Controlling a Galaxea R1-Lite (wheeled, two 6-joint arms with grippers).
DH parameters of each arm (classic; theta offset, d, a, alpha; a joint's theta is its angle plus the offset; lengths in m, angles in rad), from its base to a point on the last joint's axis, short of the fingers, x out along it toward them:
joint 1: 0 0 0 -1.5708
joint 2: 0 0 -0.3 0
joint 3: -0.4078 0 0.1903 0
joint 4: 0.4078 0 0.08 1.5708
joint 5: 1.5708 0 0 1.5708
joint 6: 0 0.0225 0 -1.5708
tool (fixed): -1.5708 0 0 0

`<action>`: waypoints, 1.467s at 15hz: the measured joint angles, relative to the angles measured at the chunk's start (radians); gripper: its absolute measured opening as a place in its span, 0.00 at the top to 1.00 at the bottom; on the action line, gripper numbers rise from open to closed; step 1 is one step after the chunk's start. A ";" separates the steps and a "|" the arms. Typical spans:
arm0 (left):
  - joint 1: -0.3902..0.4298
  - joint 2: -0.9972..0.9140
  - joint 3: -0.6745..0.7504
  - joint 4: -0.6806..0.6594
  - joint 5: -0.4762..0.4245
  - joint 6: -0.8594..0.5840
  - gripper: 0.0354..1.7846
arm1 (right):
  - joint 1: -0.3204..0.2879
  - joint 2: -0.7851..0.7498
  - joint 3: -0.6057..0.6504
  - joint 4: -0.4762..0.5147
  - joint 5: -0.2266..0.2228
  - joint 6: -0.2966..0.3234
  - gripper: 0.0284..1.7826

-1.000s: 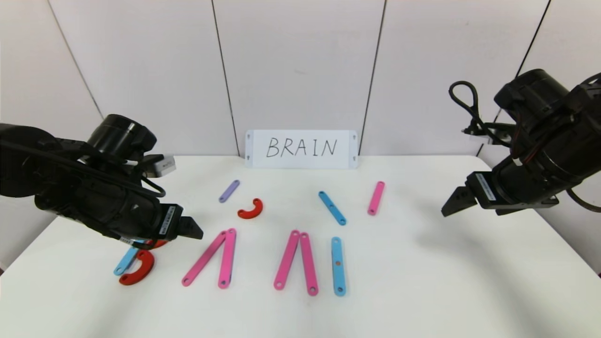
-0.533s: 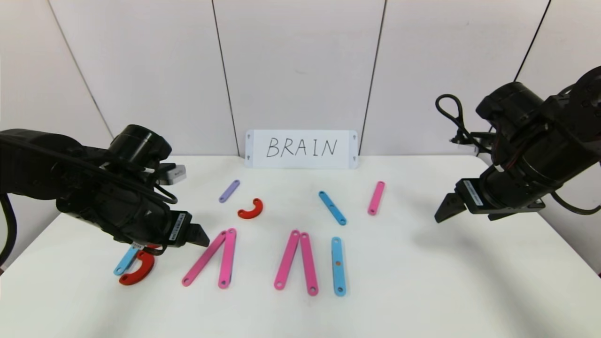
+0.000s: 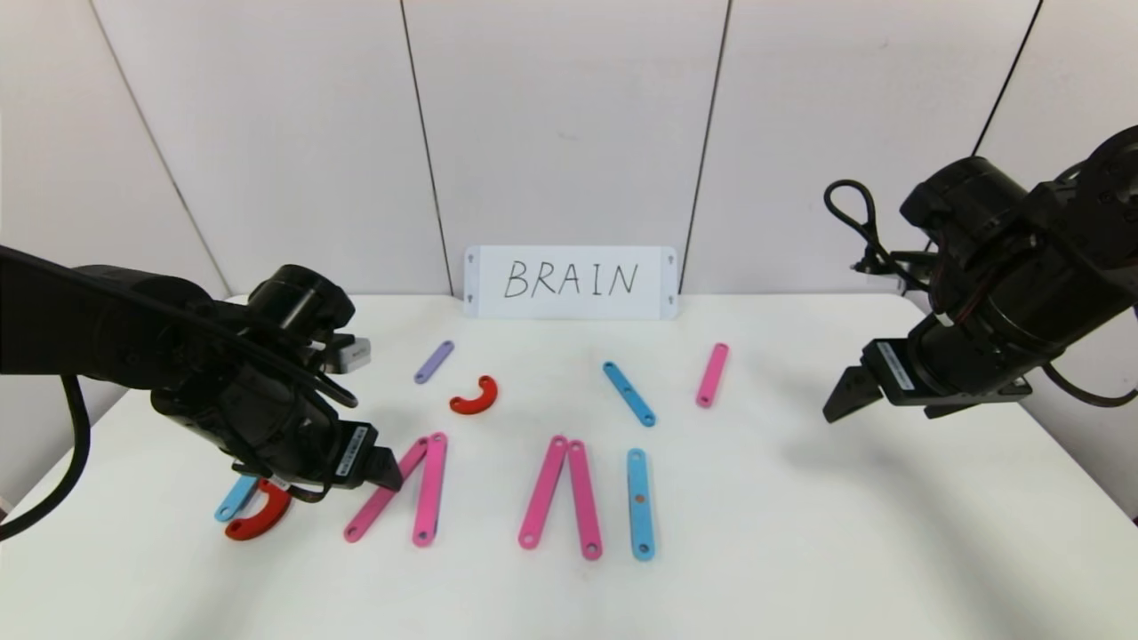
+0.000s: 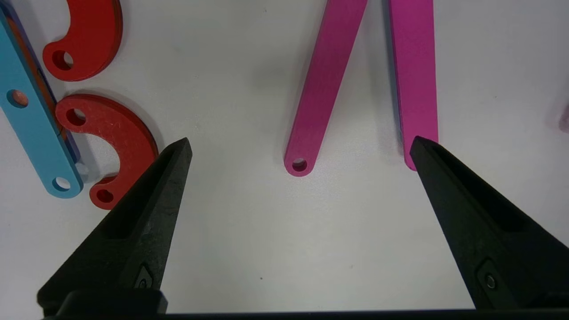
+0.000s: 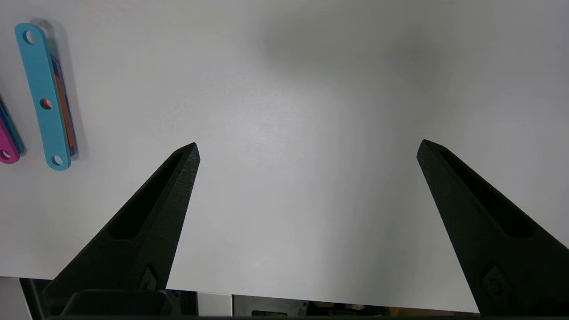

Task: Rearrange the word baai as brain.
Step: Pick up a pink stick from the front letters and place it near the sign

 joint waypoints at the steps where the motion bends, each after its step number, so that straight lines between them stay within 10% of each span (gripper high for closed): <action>1: 0.001 0.010 0.001 -0.001 0.000 0.011 0.04 | 0.001 0.000 0.000 0.000 -0.001 -0.001 0.04; 22: -0.028 0.070 0.050 -0.089 0.007 0.037 0.04 | 0.000 -0.002 0.002 0.000 -0.003 -0.002 0.04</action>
